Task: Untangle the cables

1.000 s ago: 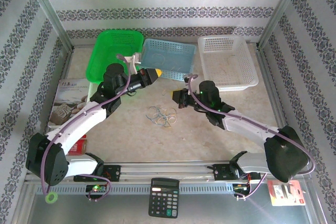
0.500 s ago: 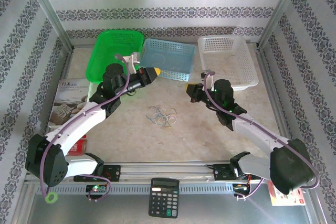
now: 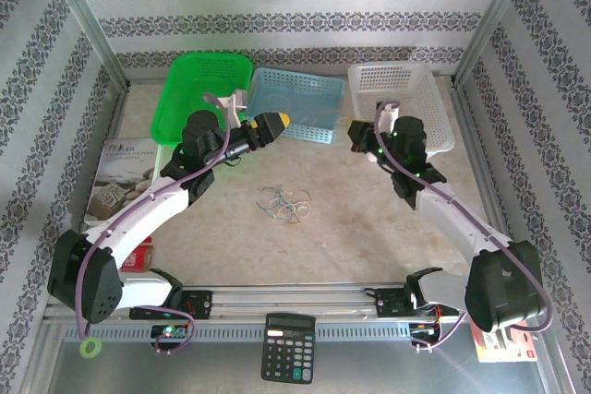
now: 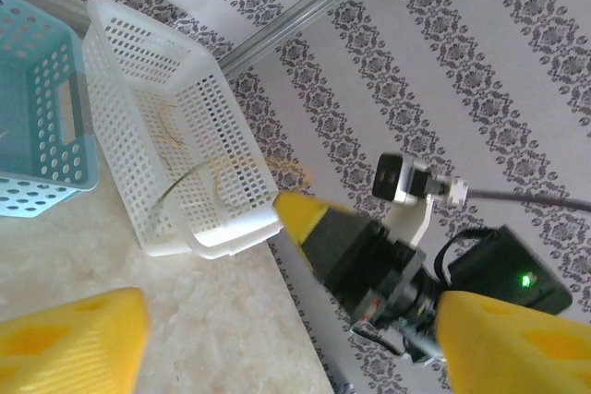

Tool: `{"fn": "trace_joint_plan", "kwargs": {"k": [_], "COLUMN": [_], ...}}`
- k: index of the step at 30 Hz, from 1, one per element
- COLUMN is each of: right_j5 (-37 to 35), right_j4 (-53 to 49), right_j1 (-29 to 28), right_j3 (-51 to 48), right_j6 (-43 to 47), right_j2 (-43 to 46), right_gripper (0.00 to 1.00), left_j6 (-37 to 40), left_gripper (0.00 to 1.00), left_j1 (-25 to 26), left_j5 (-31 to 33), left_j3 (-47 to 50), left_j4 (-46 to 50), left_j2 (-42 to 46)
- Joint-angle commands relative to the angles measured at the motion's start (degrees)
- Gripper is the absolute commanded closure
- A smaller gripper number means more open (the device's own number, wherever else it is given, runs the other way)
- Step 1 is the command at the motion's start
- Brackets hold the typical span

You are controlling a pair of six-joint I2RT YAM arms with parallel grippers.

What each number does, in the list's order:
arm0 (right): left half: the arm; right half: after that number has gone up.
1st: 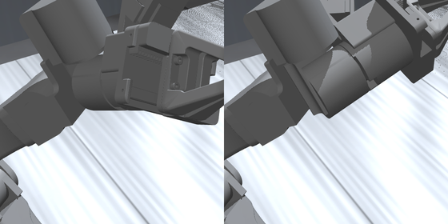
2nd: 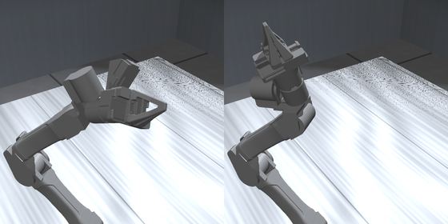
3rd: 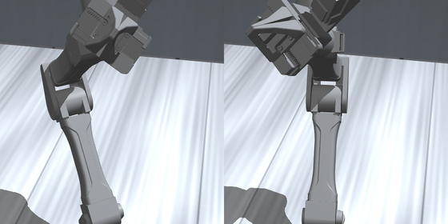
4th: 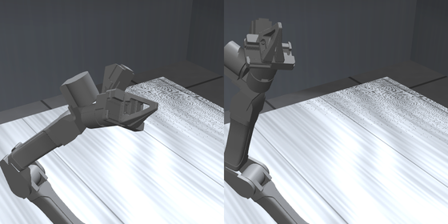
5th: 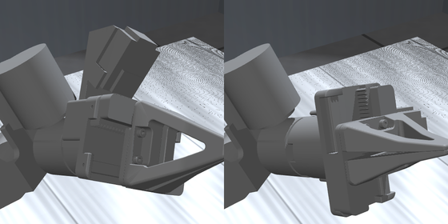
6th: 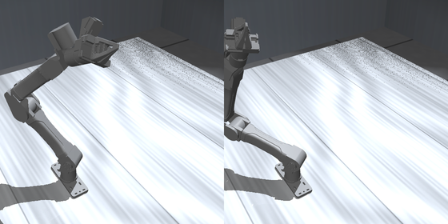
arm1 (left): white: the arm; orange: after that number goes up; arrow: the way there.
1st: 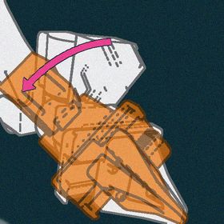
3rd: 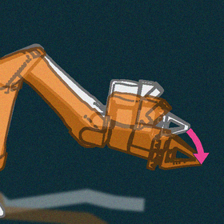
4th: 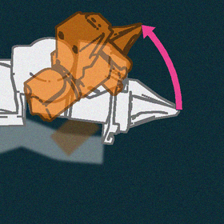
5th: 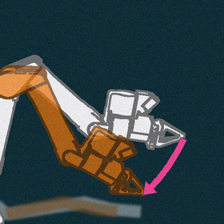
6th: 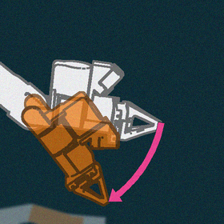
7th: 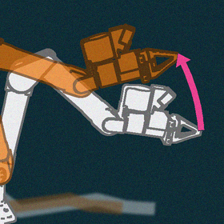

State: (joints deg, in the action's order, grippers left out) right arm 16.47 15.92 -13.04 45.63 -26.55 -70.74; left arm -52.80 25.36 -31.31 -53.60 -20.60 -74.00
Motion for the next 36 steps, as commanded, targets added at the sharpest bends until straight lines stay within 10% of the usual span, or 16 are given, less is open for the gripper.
{"fn": "trace_joint_plan", "kwargs": {"k": [1,21,26,36], "right_j5": [-3.5,-9.5,-7.7,-3.6], "right_j4": [-0.5,-7.7,-11.9,-11.0], "right_j1": [4.6,17.6,17.9,17.4], "right_j3": [4.2,25.7,31.6,29.9], "right_j6": [1.2,-4.0,-3.3,-3.2], "right_j2": [-2.2,-32.2,-36.3,-30.6], "right_gripper": [1.0,1.0,0.63,0.56], "left_j6": [0.9,7.4,7.8,8.7], "left_gripper": [0.08,0.0,0.0,0.0], "left_j1": [-0.5,-0.5,-0.5,-0.5], "left_j5": [-0.9,2.4,2.8,3.7], "left_j3": [-0.4,1.9,3.0,4.3], "left_j4": [-2.2,9.4,10.2,10.8], "left_j2": [0.3,4.0,5.1,5.1]}}
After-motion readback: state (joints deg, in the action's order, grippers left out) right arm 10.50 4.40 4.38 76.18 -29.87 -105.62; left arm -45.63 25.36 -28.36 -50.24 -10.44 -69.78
